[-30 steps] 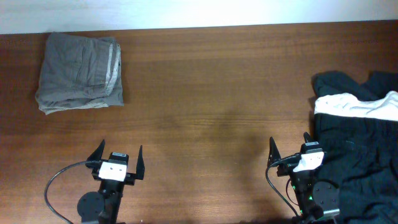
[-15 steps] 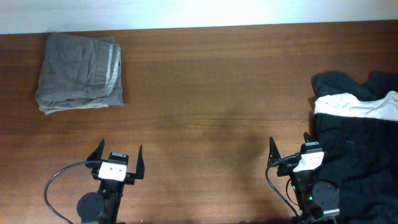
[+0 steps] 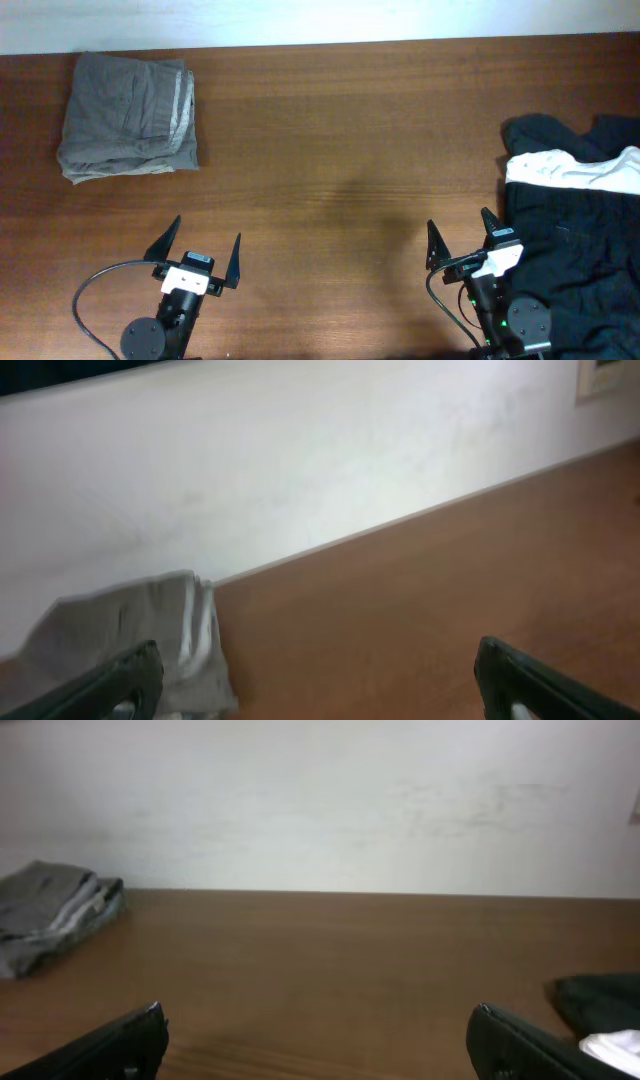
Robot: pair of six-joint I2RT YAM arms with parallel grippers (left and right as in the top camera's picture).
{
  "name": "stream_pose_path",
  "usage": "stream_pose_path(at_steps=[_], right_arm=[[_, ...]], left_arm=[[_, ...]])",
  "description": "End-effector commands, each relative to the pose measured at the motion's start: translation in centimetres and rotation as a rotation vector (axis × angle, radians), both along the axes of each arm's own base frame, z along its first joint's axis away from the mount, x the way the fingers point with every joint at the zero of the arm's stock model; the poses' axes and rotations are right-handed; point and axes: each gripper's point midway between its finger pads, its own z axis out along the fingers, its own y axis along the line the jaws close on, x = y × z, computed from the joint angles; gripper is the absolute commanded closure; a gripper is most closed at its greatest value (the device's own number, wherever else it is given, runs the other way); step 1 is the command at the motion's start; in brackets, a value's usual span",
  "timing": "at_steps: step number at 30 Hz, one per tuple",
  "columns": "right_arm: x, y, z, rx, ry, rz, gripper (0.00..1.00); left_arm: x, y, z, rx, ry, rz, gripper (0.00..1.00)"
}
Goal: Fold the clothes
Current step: 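Reach the right gripper into the clothes pile and grasp the black shorts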
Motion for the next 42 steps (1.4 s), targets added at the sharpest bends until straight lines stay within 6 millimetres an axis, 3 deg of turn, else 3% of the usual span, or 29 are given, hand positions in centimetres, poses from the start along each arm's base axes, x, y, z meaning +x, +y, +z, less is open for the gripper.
stream_pose_path(at_steps=[1,6,9,14,17,19,21,24,26,29,33,37,42], right_arm=[[-1.3,0.3,6.2,0.038,-0.088,0.029,0.01],[-1.2,0.2,8.9,0.024,0.089,0.022,0.01],[-0.6,0.3,10.3,0.010,0.275,0.018,0.01],[1.4,1.3,10.5,0.003,0.497,0.063,0.01],[2.6,2.3,8.3,0.014,0.595,0.114,0.01],[4.0,1.3,6.0,0.073,0.699,0.044,0.02],[6.0,-1.9,2.8,0.156,0.834,-0.128,0.01],[7.8,-6.2,-0.6,0.254,1.007,-0.297,0.01],[8.9,-10.3,-2.2,0.323,1.108,-0.411,0.01],[9.5,-14.5,-4.7,0.393,1.180,-0.515,0.01],[8.1,-19.4,-10.4,0.420,1.318,-0.714,0.01],[9.3,-19.2,-14.6,0.423,1.382,-0.693,0.09],[10.3,-19.4,-17.0,0.297,1.399,-0.745,0.16]], left_arm=[[-0.7,-0.5,3.1,-0.008,-0.083,-0.031,0.01],[-0.2,0.0,7.2,-0.013,-0.031,0.004,0.01],[1.8,0.5,10.4,-0.023,0.130,0.023,0.01],[5.0,-0.2,11.2,-0.046,0.448,-0.024,0.01],[5.3,-3.4,11.7,-0.091,0.496,-0.235,0.01],[5.6,-3.7,11.3,-0.099,0.513,-0.255,0.01],[6.8,-2.2,9.9,-0.136,0.574,-0.145,0.01],[7.1,-2.5,7.5,-0.151,0.678,-0.140,0.01],[6.9,-2.6,5.7,-0.119,0.749,-0.097,0.01],[6.6,-2.5,5.2,-0.058,0.757,-0.037,0.01],[6.5,-3.0,5.6,-0.058,0.742,-0.055,0.01],[6.7,-3.1,5.8,-0.060,0.732,-0.062,0.01],[6.7,-3.5,6.1,-0.067,0.722,-0.084,0.01]])
